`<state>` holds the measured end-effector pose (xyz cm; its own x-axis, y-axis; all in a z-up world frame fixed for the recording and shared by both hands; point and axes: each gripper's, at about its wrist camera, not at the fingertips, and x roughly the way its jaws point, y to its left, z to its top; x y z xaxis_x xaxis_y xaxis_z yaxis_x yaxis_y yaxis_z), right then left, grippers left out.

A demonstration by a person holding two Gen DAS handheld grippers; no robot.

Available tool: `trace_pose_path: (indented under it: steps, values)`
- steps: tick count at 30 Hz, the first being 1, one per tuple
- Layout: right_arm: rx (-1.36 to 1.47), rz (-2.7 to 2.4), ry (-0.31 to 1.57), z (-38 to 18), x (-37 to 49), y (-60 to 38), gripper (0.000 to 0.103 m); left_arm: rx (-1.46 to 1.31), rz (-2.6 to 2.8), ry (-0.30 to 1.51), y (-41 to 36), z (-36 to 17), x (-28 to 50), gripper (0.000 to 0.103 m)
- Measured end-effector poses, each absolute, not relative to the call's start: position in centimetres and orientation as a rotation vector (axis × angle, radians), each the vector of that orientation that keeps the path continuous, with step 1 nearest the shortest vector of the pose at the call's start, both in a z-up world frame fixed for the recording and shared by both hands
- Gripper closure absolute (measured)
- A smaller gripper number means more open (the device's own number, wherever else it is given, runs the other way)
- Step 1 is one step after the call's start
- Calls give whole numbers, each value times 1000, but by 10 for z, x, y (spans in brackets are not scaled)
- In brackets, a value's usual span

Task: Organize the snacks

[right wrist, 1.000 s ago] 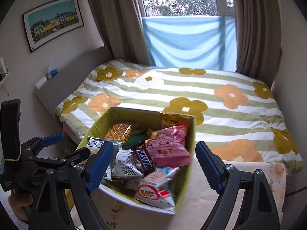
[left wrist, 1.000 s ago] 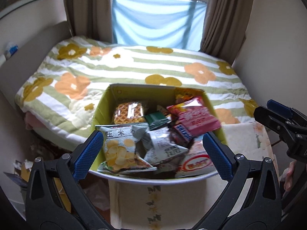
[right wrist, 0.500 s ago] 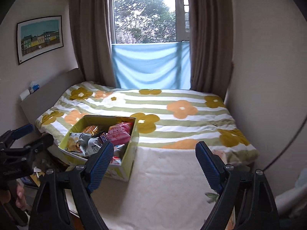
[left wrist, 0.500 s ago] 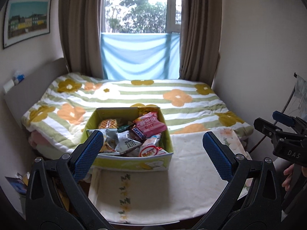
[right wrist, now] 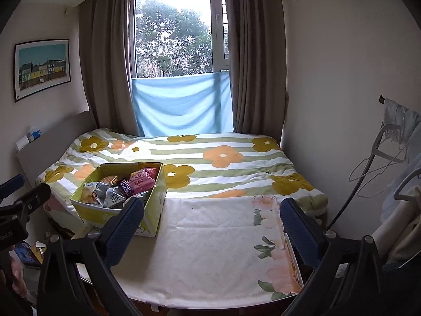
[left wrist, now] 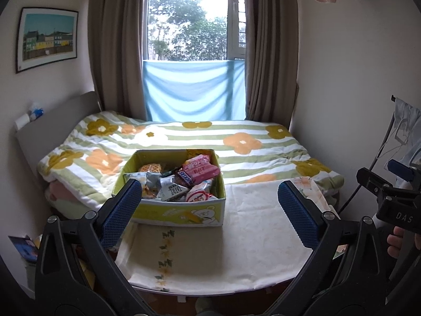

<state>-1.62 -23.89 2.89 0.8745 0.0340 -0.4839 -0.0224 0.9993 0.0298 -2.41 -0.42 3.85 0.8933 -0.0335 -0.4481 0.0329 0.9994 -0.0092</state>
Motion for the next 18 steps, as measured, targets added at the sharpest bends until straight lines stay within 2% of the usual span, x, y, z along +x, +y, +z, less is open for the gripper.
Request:
trace_pose_path:
  steps: [18]
  values:
    - [9, 6, 498, 30, -17, -239, 0, -1, -47, 476, -5, 38, -11, 0]
